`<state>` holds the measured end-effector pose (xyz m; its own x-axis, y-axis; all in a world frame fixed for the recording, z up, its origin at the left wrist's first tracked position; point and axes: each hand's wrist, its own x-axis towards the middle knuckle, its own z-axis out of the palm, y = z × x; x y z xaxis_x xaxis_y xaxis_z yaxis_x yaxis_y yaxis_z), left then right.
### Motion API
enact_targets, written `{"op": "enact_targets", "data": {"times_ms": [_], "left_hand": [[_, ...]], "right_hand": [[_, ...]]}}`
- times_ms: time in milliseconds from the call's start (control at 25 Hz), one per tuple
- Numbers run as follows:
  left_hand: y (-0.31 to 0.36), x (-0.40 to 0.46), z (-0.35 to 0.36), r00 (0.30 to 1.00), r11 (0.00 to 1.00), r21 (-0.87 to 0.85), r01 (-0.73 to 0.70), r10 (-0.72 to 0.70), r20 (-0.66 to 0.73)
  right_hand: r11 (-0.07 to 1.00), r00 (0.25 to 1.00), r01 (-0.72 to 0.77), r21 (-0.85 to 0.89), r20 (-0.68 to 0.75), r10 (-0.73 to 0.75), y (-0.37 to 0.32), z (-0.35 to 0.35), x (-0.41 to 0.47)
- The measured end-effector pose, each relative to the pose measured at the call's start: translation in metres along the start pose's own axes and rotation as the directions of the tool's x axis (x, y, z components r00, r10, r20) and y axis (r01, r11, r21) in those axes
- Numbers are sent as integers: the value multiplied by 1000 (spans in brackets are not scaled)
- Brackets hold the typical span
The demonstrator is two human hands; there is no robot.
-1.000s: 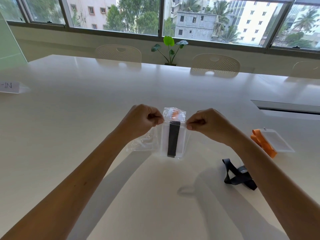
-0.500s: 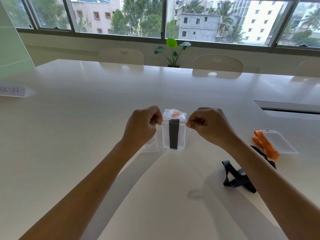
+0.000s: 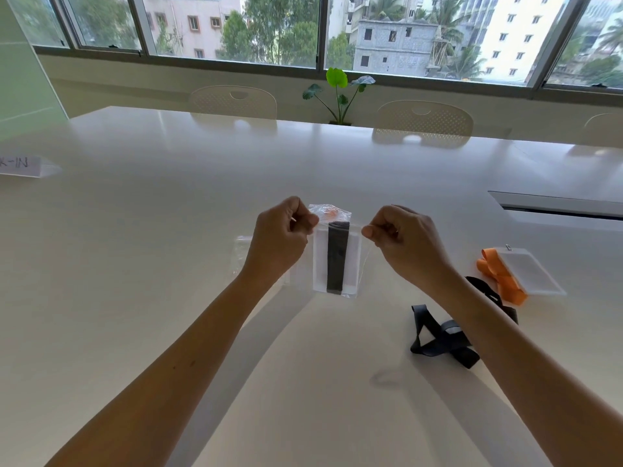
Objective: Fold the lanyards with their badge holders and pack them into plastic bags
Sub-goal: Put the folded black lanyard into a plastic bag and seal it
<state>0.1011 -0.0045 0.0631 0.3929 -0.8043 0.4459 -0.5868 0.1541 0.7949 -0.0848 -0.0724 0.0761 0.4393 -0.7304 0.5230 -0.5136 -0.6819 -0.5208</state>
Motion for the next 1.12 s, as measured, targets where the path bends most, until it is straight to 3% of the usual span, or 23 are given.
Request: {"op": "enact_targets", "data": {"times_ms": [120,200,320,400,520,600,680,800,1000,1120], "left_hand": [[4,-1,10,997,999,-34,-16,13,-75],[6,0,15,995,993,-111,33,-43,-89],[8,1,22,995,980,-191,53,-68,-70],[8,2,27,994,971,-229,67,-85,-71],[0,-3,38,986,956,-254,150,-163,-32],[-10,-13,45,989,985,-79,151,-150,17],[-23,-25,53,989,982,191,2,-30,142],[-33,-39,66,943,863,472,-181,16,333],[-47,-49,77,929,780,589,-210,-27,368],[-50,-50,77,927,768,601,-222,-25,375]], "right_hand": [[992,996,-83,96,-7,84,7,0,-3],[949,981,-188,253,92,169,11,-2,-4],[749,912,-385,539,346,219,17,0,-9],[641,891,-437,631,402,211,24,2,-11],[573,852,-522,632,419,314,36,0,-6],[536,805,-591,603,402,436,50,1,6],[526,748,-654,544,364,555,66,3,22],[503,692,-704,502,324,645,85,11,44],[485,635,-762,428,352,687,102,25,59],[523,648,-757,391,349,677,106,29,61]]}}
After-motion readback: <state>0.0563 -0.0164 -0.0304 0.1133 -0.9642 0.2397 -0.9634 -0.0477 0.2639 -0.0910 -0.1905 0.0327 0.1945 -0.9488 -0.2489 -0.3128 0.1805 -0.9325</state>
